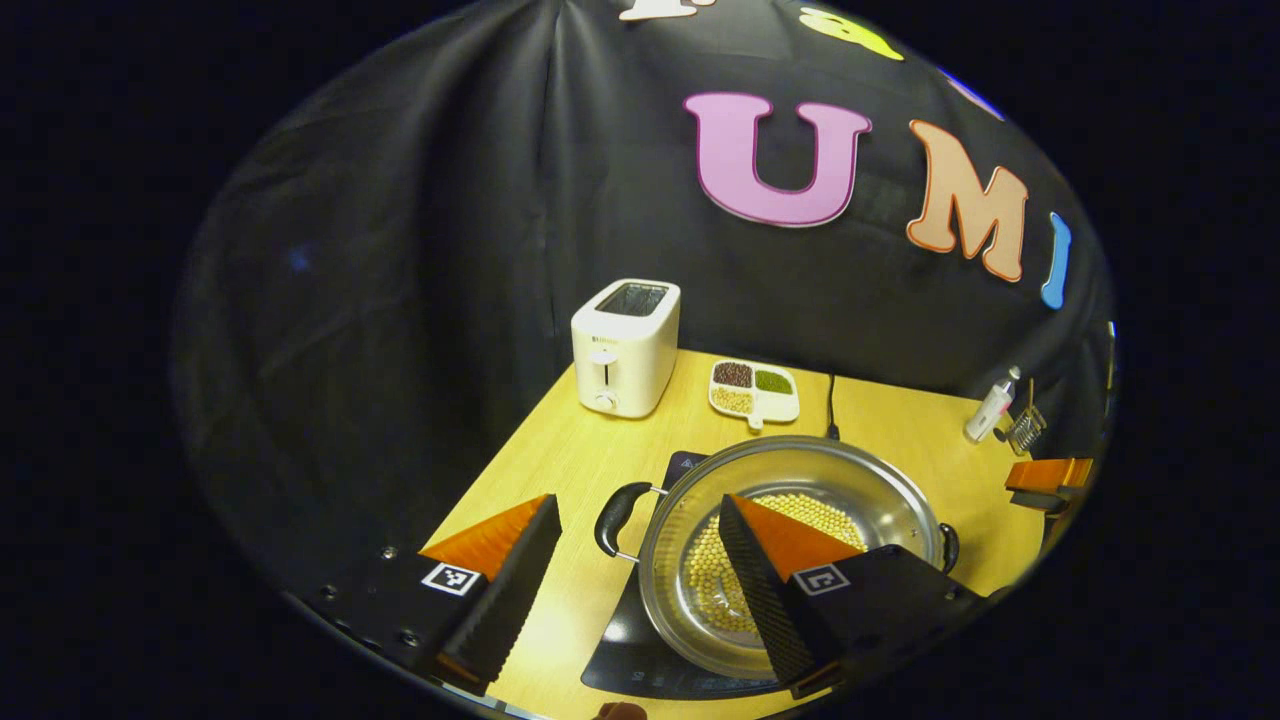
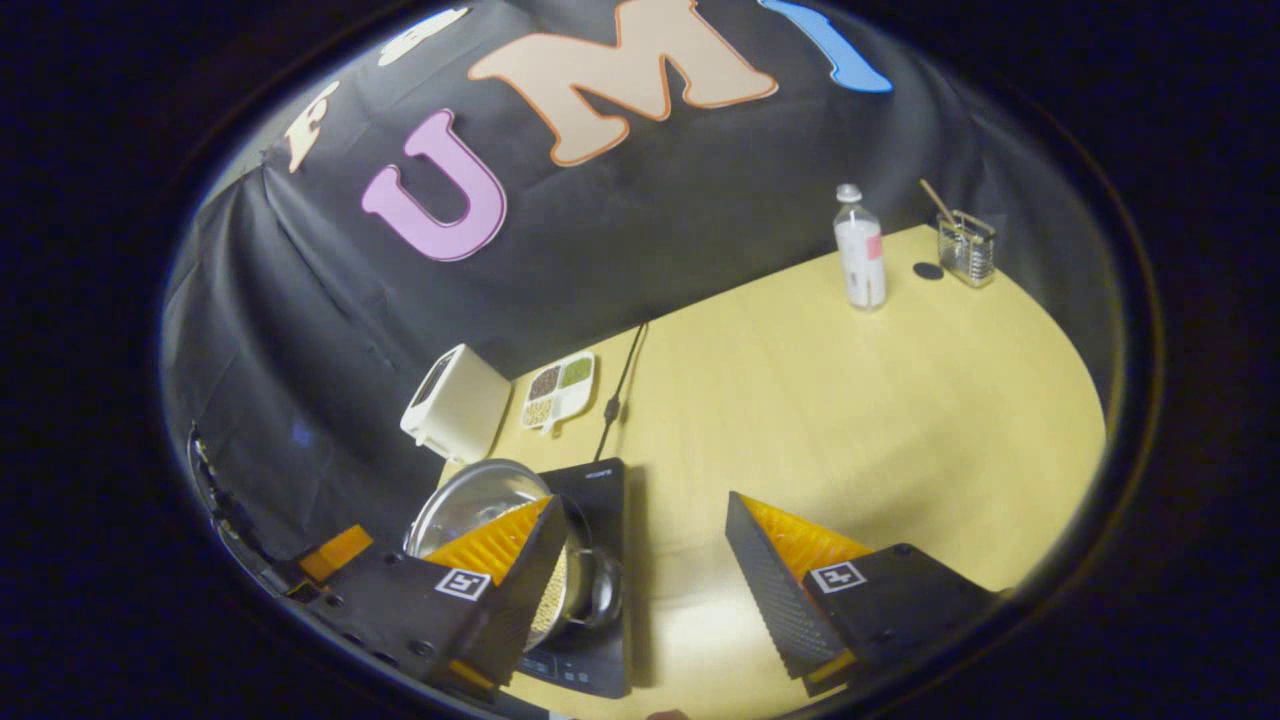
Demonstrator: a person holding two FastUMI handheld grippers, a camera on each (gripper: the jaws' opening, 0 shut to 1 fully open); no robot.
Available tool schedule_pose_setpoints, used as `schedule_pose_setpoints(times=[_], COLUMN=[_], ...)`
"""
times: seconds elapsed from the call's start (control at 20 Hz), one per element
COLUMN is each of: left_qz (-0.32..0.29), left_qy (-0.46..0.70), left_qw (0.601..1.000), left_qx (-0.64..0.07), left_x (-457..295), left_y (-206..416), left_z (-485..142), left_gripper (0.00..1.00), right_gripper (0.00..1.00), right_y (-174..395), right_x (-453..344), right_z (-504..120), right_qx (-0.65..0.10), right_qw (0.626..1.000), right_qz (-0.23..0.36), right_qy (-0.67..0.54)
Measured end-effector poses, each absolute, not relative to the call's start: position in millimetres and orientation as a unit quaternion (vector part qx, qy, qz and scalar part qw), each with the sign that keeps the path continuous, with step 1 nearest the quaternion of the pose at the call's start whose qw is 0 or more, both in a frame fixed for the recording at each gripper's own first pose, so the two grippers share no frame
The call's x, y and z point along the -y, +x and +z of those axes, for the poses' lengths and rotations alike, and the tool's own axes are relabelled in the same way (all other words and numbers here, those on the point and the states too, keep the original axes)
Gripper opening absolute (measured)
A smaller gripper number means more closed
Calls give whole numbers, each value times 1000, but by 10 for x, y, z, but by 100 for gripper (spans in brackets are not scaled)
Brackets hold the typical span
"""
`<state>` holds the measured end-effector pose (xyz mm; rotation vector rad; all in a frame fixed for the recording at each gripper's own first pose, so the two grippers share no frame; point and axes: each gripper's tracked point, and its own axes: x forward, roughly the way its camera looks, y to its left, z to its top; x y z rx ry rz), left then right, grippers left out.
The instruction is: First push the handle of the pot to place it horizontally, then grasp the pot with both hands and set it on the induction cooktop.
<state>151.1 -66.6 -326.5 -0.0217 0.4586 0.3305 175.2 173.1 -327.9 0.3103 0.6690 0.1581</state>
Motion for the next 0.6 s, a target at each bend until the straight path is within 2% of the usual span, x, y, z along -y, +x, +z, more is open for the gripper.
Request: schedule_pose_setpoints(times=[0.05,0.1,0.3,0.45,0.5,0.6], left_qz=[168,171,168,162,160,158], left_qy=[-10,-11,-16,-19,-22,-25], left_qw=[962,962,971,976,978,979], left_qx=[-217,-211,-170,-142,-133,-122], left_x=[790,960,1739,2306,2481,2751], left_y=[1458,1381,1105,944,880,764], left_z=[-3191,-3121,-2800,-2604,-2549,-2463], left_gripper=[97,97,97,97,96,96], right_gripper=[92,99,99,99,92,92], right_y=[1701,1656,1432,1172,1102,959], right_x=[-1599,-1503,-958,-535,-389,-58], right_z=[-3198,-3132,-2762,-2484,-2404,-2258], right_qx=[-321,-318,-282,-257,-251,-240], right_qw=[932,933,946,954,957,962], right_qz=[79,82,95,100,99,92], right_qy=[149,147,125,113,107,96])
